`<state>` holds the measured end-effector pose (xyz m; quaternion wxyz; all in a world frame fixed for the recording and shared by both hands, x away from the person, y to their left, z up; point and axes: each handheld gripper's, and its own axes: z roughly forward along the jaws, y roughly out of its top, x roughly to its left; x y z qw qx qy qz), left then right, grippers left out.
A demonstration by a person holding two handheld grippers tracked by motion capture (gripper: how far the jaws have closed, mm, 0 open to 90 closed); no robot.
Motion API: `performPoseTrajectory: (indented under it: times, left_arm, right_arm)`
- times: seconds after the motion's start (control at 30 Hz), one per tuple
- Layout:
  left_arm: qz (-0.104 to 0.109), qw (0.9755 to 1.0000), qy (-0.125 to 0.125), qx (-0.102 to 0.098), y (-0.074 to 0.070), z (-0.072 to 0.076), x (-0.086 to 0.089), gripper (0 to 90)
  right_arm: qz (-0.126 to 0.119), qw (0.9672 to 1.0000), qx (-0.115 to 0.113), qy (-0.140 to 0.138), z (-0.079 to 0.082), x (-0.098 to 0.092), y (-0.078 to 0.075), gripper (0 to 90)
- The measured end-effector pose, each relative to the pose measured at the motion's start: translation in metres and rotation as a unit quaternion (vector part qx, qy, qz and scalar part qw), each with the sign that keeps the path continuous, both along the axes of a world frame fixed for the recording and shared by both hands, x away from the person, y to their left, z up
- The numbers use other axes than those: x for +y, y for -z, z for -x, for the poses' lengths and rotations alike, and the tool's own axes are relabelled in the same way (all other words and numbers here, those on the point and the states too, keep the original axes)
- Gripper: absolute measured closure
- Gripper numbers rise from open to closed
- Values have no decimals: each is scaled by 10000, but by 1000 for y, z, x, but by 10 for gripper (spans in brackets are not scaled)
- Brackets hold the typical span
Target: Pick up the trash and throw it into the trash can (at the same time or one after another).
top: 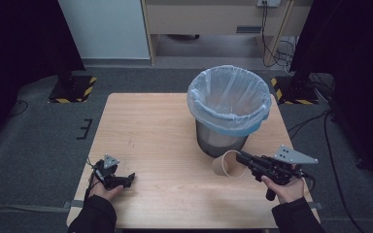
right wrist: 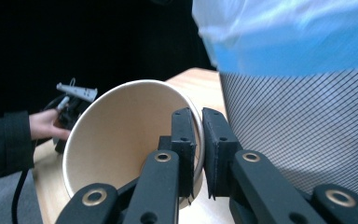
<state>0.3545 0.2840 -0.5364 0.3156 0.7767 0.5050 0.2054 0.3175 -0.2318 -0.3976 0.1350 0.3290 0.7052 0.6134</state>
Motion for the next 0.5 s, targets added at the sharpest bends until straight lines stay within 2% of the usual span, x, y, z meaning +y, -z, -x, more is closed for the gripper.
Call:
performPoseTrajectory:
  times: [0.27,0.5]
  left_arm:
    - [-1,10000,0,0,0,0,0,0]
    - [-1,10000,0,-1,0,0,0,0]
  right_arm:
    - [-357,9990,-256,34,4,-10,-24,842]
    - [-685,9967,-439,24,4,-16,-44,842]
